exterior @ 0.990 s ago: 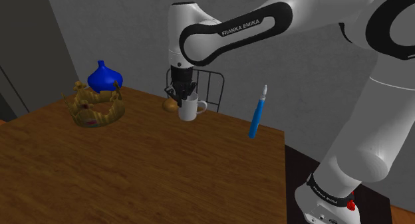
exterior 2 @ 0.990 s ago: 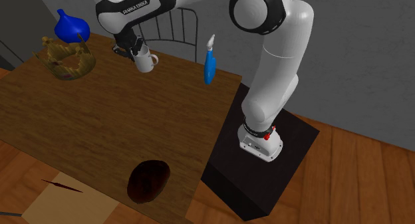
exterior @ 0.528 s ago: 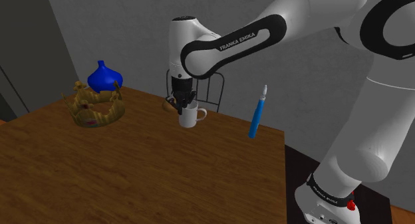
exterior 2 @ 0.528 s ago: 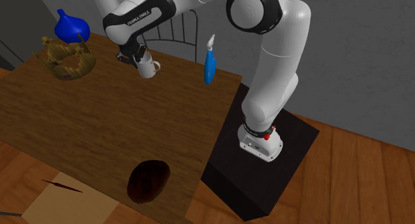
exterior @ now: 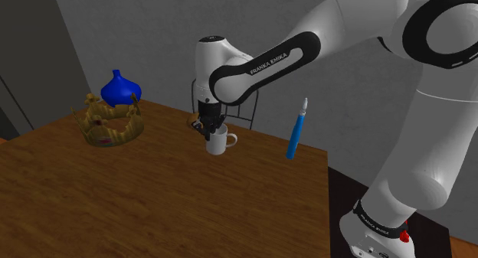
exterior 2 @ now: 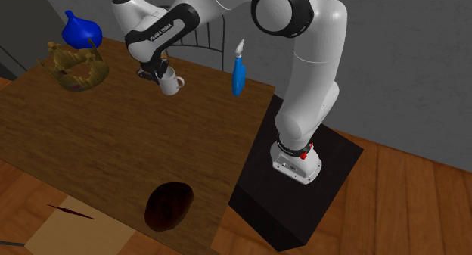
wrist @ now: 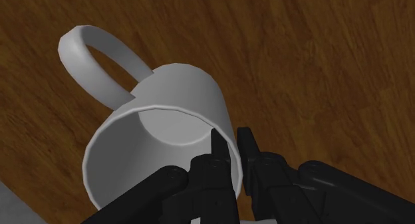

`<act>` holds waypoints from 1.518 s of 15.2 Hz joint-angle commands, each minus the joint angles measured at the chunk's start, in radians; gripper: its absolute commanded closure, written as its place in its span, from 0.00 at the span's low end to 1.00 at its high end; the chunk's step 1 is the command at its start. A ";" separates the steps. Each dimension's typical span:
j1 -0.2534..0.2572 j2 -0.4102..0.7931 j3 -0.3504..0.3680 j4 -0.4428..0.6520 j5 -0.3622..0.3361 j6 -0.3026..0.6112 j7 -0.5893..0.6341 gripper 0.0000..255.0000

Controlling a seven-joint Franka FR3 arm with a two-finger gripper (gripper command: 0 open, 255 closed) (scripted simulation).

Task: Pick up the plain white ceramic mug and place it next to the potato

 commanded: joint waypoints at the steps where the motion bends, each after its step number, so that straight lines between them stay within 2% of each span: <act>1: 0.000 0.001 0.000 -0.006 -0.001 0.008 0.001 1.00; 7: 0.000 0.001 0.000 -0.006 -0.001 0.008 0.001 1.00; 8: 0.000 0.001 0.000 -0.006 -0.001 0.008 0.001 0.00; 13: 0.000 0.001 0.000 -0.006 -0.001 0.008 0.001 0.00; 17: -0.005 -0.063 0.008 0.048 0.036 -0.104 -0.023 0.00; 23: -0.005 -0.063 0.008 0.048 0.036 -0.104 -0.023 0.00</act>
